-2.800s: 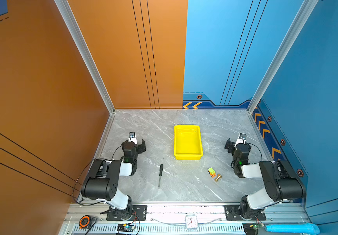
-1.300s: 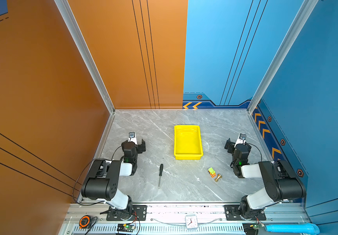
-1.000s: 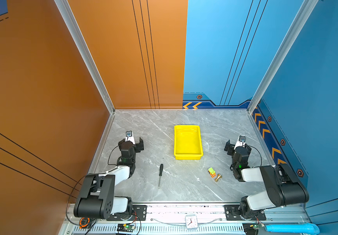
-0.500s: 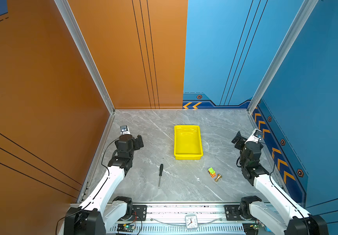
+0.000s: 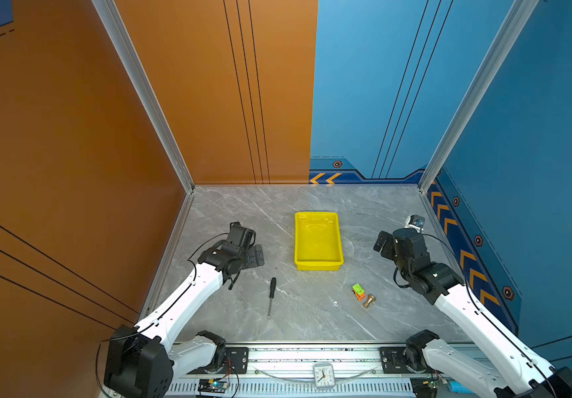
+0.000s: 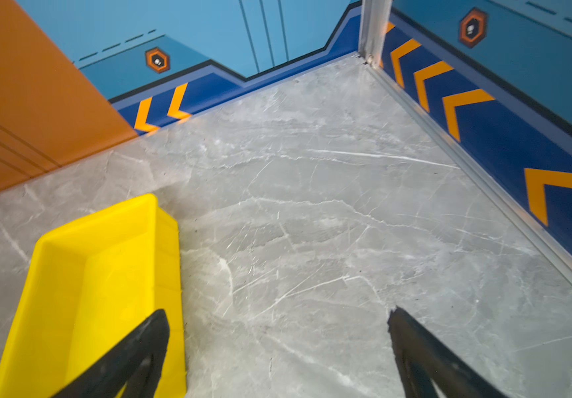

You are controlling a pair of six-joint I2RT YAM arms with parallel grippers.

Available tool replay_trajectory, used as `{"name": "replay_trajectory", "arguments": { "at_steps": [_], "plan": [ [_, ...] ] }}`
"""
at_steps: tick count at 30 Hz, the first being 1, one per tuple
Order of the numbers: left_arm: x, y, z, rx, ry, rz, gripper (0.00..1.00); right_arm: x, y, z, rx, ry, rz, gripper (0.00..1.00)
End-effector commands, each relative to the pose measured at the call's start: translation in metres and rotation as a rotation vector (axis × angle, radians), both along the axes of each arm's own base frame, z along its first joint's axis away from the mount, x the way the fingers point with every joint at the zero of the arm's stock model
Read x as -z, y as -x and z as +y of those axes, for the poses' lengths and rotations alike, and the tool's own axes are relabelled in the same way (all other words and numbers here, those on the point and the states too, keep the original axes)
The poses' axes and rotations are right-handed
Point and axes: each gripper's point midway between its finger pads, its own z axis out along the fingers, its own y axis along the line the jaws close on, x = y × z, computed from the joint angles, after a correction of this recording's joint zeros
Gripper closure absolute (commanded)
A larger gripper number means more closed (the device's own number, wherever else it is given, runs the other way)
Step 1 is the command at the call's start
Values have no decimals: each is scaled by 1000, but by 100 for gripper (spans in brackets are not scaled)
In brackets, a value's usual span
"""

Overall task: Put the screwdriver in the bin
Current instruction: Pick up the screwdriver from the bottom-center of the table.

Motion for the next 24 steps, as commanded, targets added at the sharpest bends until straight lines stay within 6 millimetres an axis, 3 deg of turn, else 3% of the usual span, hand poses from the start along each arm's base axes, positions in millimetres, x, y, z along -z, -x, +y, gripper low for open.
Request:
{"name": "replay_trajectory", "arguments": {
  "at_steps": [1,8,14,20,21,24],
  "plan": [
    [8,23,-18,12,53,134,2,3,9,24,-127,73,71,0],
    [32,45,-49,71,34,289,0,3,18,67,-316,157,129,0],
    [44,45,-57,69,-28,333,0,19,34,105,-476,180,171,0],
    [61,44,-61,66,-75,381,0,31,45,123,-523,102,183,0],
    [57,36,-68,76,-68,367,0,31,46,125,-532,98,179,0],
    [70,36,-75,104,-84,414,0,37,49,125,-540,103,186,0]
  ]
}}
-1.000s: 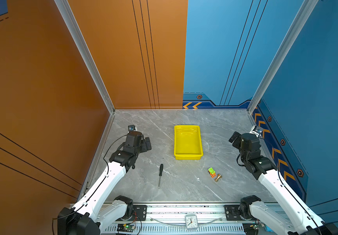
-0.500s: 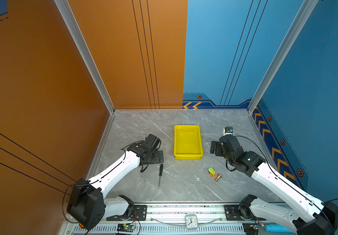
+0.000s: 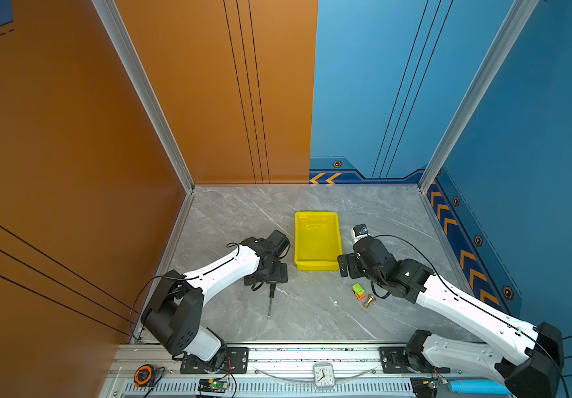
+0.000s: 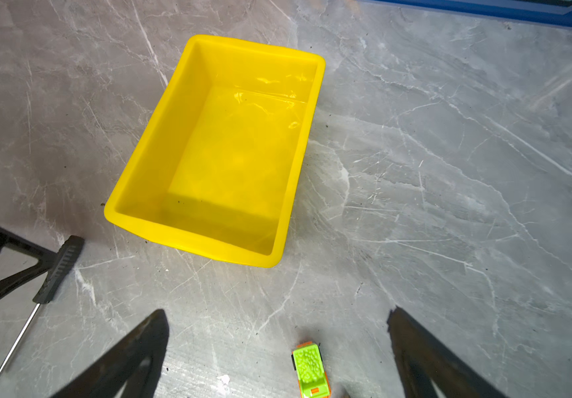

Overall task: Put the screwdriver in the bin
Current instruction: Pick up the screwdriver from the bottom-center of the table.

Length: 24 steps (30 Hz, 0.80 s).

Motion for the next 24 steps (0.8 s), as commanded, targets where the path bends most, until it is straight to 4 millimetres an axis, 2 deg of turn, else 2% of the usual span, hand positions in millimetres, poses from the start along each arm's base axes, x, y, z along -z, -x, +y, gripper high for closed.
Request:
{"name": "replay_trajectory", "arguments": {
  "at_steps": [1,8,12,13,15,24],
  "plan": [
    [5,-1,-7,21,-15,37,0,4,7,2,-6,-29,18,0],
    [17,-4,-10,35,-46,60,5,5,10,-1,6,-20,16,0],
    [23,-2,-8,36,-73,59,13,5,7,1,6,-12,11,0],
    [25,-1,-7,34,-80,62,18,6,6,2,5,-9,14,0],
    [31,1,-5,28,-89,70,22,6,5,4,2,-9,18,0],
    [46,-1,-8,9,-102,73,36,5,3,-1,-1,-23,7,0]
  ]
}}
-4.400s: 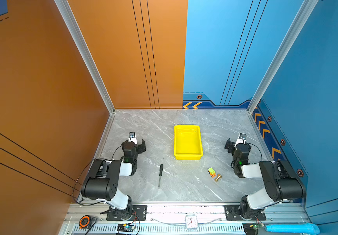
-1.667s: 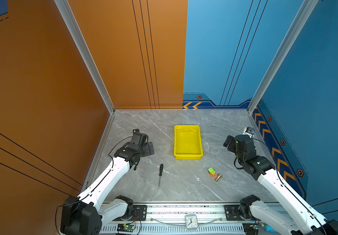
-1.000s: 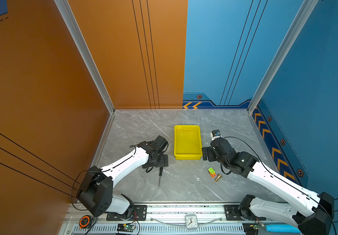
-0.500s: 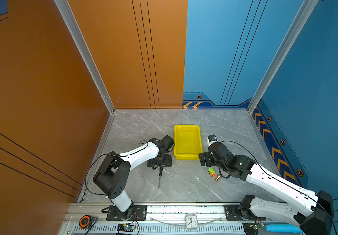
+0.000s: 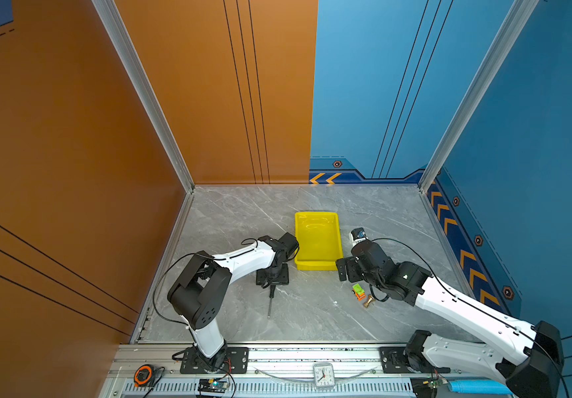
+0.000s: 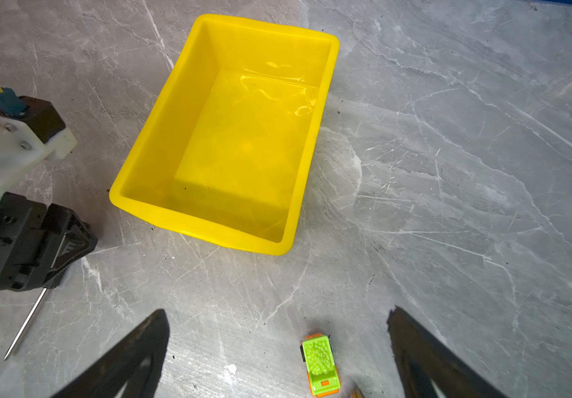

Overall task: Put the screwdriver in the bin
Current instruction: Pick up the screwdriver from the bottom-center of the table.

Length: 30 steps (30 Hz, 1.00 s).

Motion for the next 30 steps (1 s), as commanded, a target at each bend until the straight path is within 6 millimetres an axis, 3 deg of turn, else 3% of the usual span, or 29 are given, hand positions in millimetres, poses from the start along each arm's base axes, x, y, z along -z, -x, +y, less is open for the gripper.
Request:
{"name": "replay_trajectory", "arguments": {
  "at_steps": [1,21,23,30],
  "plan": [
    [7,2,2,-5,-28,-4,37,-1,-1,-3,1,-7,-10,0],
    [21,15,-7,-15,-56,-1,82,4,-10,-11,-11,-9,-20,0],
    [18,14,-7,-12,-53,-10,88,4,-12,-11,-11,-16,-19,0],
    [-9,7,-7,-16,-21,-70,93,-2,-14,-7,-28,-46,-38,0]
  ]
}}
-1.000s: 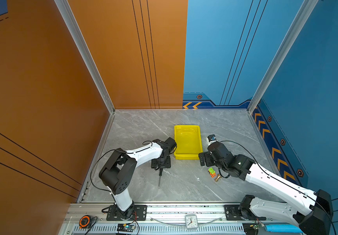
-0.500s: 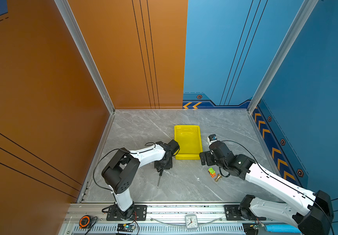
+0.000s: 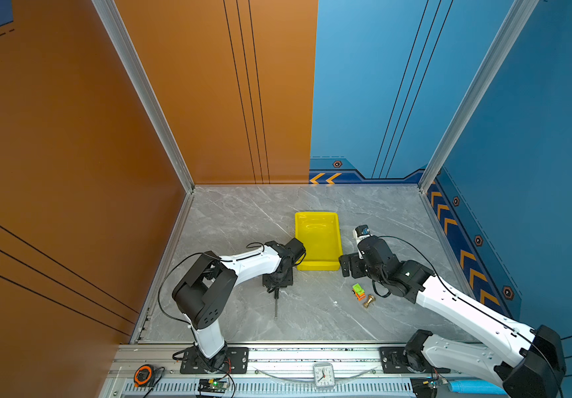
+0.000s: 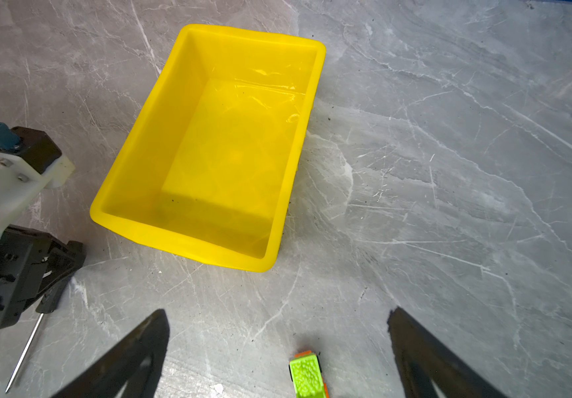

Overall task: Put the screwdriver in the bin
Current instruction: Pick up the screwdriver from the bottom-center of the table.

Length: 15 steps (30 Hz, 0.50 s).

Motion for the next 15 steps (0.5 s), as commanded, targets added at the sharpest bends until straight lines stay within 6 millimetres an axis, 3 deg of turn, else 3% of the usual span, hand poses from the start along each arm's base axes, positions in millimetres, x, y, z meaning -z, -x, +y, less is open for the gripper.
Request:
{"name": "replay_trajectory", "arguments": {
  "at_steps": [1,9,15],
  "plan": [
    [-20,0,7,2,-14,-32,93,-7,-1,3,-29,-30,-32,0],
    [-72,-33,-4,37,24,-119,96,-20,-1,15,-106,-58,-75,0],
    [-113,-68,-18,30,96,-209,96,-45,-3,23,-164,-71,-145,0]
  ]
}}
